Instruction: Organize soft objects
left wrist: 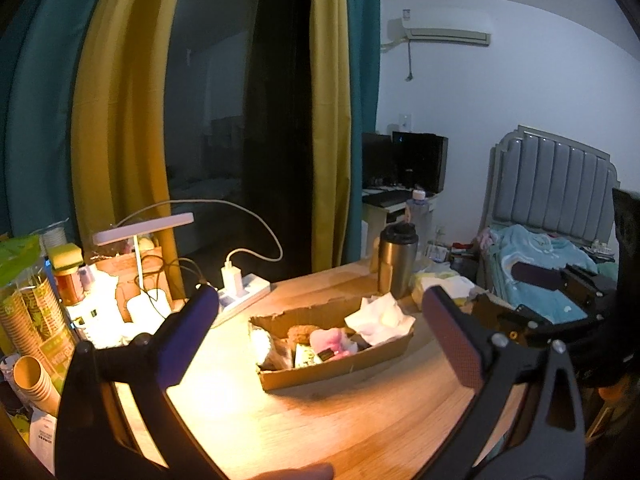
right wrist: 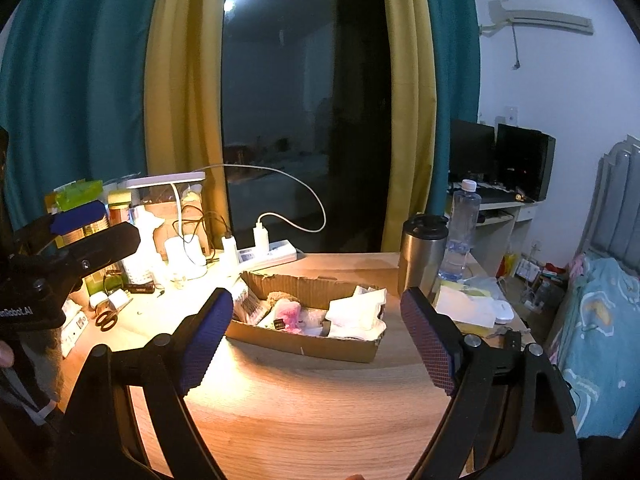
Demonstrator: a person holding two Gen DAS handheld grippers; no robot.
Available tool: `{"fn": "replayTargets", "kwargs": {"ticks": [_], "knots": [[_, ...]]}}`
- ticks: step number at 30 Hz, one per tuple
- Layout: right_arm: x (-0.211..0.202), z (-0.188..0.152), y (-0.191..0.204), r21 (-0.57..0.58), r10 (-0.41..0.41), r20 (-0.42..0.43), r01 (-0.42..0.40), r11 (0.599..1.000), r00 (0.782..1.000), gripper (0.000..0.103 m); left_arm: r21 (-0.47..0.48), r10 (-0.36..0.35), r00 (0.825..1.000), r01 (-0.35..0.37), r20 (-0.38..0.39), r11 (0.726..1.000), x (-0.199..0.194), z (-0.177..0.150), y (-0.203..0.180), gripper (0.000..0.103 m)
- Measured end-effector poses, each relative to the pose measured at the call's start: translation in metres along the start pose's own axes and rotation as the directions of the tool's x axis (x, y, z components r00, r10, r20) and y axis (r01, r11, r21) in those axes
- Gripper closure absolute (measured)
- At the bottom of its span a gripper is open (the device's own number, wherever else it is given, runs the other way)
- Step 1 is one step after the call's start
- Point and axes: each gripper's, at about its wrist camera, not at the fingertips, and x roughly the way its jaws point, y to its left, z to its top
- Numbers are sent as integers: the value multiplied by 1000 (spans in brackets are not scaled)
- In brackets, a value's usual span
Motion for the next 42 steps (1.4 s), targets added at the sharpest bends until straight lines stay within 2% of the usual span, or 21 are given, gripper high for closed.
{"fn": "replayTargets", "kwargs": {"ticks": [42], "knots": [[13, 5, -12, 5, -16, -11, 16, 1000, 1000, 15, -9, -17, 1000, 17, -15, 1000, 21, 6, 1, 0]]}}
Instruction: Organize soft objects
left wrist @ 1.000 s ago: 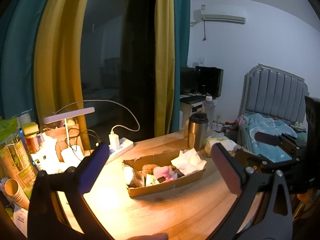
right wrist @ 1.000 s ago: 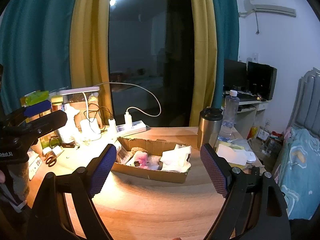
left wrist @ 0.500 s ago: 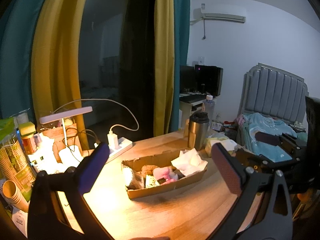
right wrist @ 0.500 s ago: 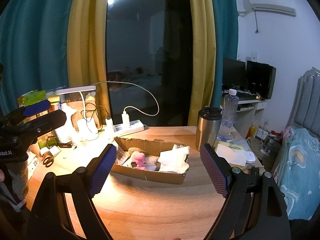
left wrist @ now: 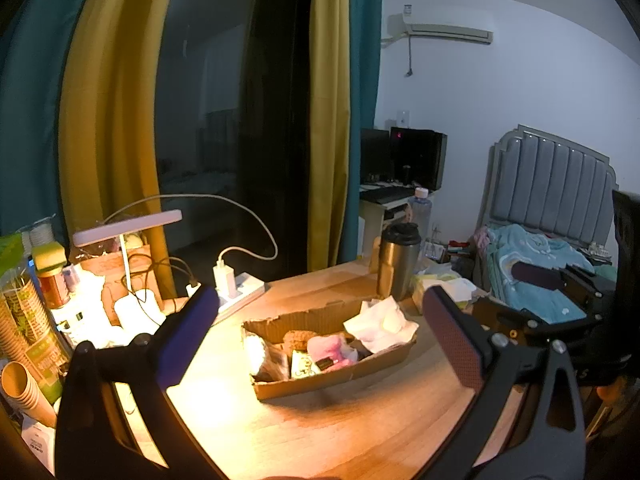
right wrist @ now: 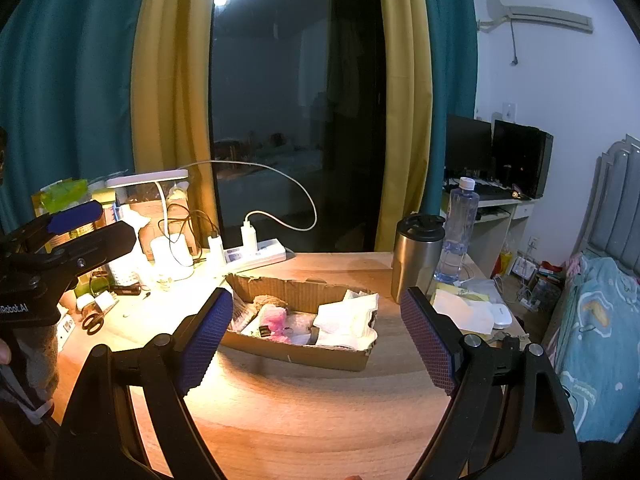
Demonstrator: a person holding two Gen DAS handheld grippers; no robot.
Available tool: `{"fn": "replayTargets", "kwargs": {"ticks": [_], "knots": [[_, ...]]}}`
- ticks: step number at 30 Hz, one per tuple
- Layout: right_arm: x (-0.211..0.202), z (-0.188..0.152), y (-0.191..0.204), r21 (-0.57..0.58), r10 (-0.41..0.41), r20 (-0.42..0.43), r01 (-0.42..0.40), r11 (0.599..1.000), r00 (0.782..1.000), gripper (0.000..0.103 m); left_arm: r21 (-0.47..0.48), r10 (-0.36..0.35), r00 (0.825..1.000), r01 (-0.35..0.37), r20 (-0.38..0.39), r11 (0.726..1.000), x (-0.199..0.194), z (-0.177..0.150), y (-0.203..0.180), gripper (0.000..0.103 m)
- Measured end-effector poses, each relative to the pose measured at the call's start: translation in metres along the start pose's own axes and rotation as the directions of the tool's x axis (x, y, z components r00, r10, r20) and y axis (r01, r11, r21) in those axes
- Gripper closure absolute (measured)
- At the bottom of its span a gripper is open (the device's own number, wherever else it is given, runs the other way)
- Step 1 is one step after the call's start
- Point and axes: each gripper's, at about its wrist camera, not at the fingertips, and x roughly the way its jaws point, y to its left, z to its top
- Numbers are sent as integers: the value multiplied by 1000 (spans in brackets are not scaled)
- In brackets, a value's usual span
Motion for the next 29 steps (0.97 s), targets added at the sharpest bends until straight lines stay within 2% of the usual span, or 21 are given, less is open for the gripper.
{"fn": "replayTargets", "kwargs": {"ticks": [18, 29], "knots": [[9, 2, -7, 5, 5, -8, -5, 1000, 1000, 15, -4, 7, 1000, -8, -29, 1000, 25, -2, 4, 0], [31, 4, -21, 7, 19, -29, -18, 1000, 999, 15, -4, 19, 998, -20, -58, 1000, 49, -2, 8, 0]]}}
